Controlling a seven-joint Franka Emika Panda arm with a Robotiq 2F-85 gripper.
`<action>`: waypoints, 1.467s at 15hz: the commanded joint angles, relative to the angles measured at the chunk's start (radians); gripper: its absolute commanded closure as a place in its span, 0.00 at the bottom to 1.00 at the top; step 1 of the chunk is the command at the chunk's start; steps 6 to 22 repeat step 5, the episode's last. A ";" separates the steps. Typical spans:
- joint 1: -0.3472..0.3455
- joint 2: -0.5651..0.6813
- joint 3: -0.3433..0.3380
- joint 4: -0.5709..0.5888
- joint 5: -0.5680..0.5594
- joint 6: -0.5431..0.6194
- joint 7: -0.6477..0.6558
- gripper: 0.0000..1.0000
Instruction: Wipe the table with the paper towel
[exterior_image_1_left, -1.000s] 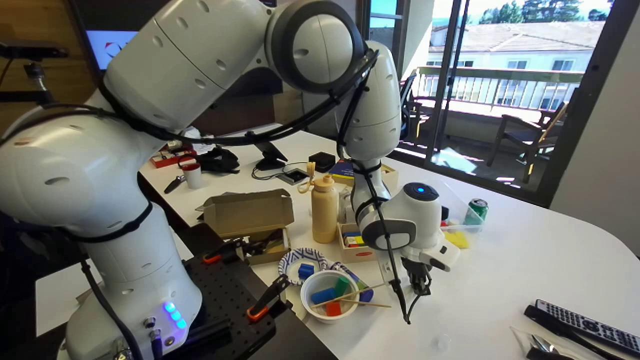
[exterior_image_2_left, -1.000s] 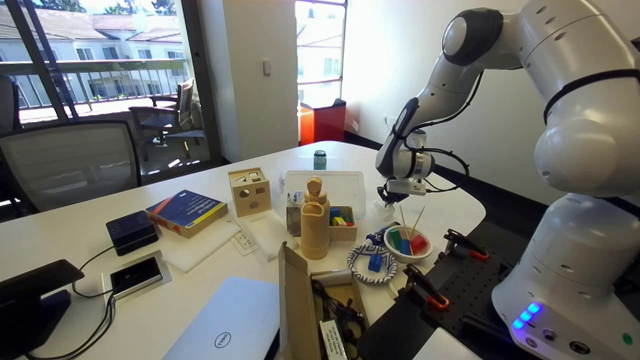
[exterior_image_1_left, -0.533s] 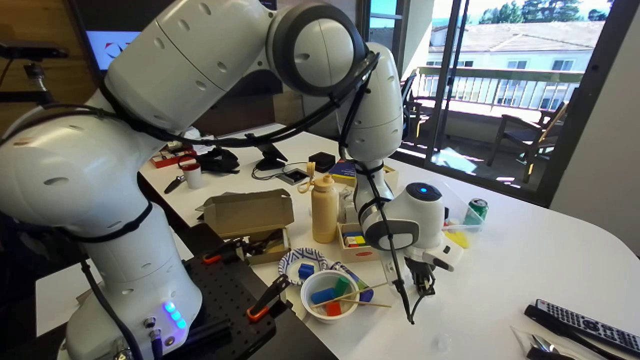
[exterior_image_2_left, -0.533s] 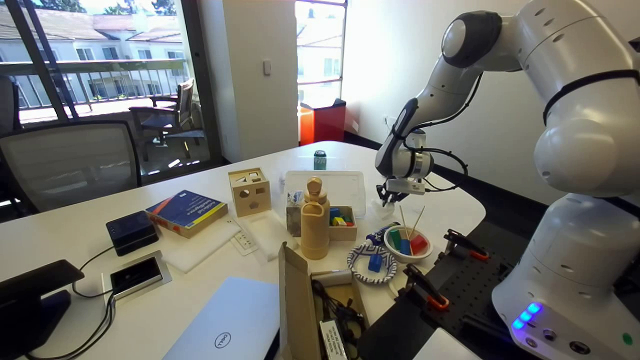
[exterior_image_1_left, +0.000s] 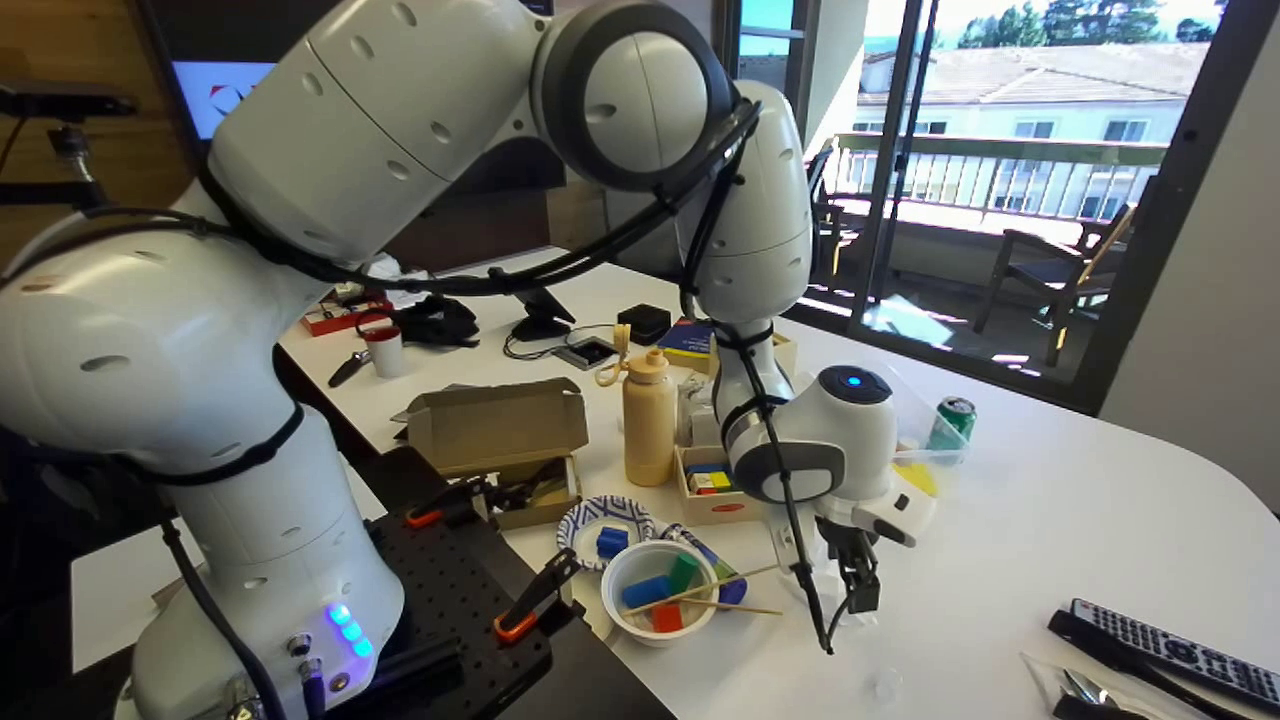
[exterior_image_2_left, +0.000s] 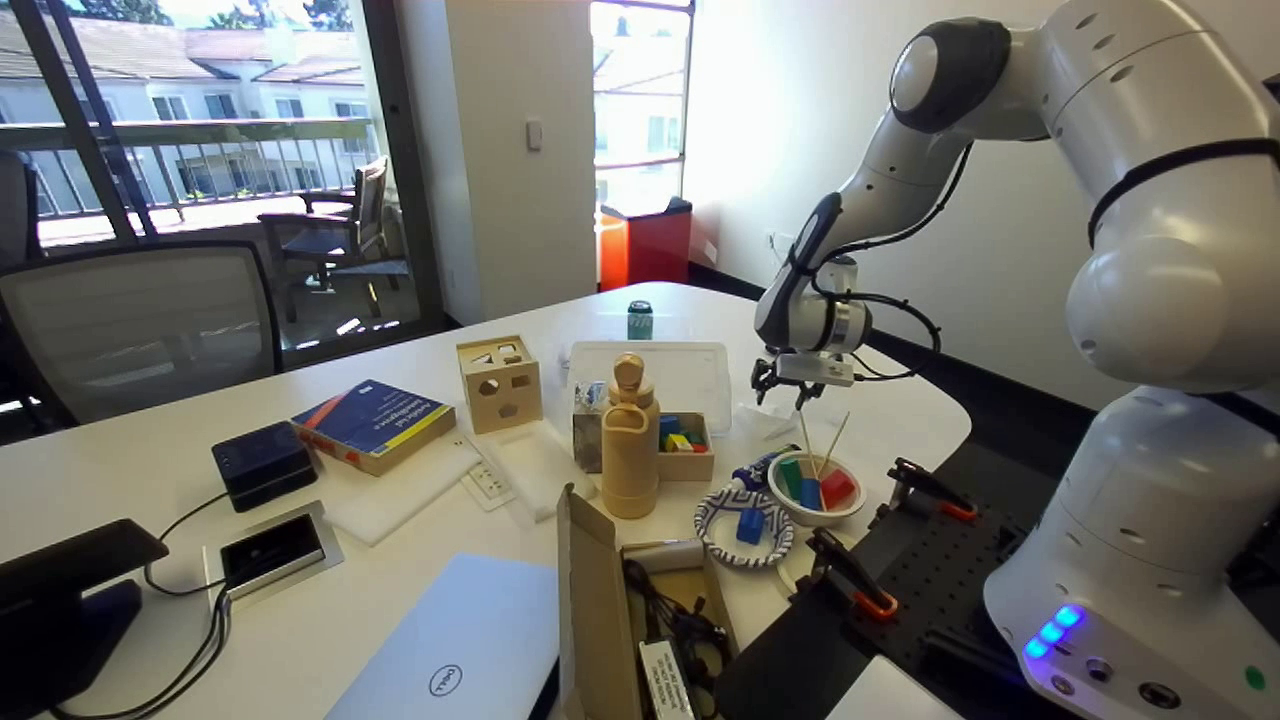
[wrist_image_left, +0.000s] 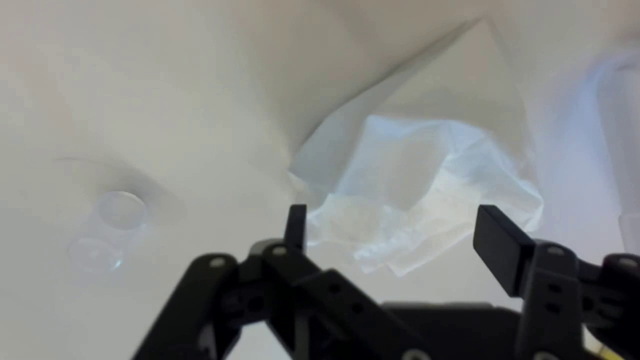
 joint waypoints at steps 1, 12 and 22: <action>-0.012 -0.075 0.010 -0.053 0.005 -0.026 0.009 0.00; 0.006 -0.121 0.002 -0.088 0.009 -0.029 0.018 0.00; 0.006 -0.121 0.002 -0.088 0.009 -0.029 0.018 0.00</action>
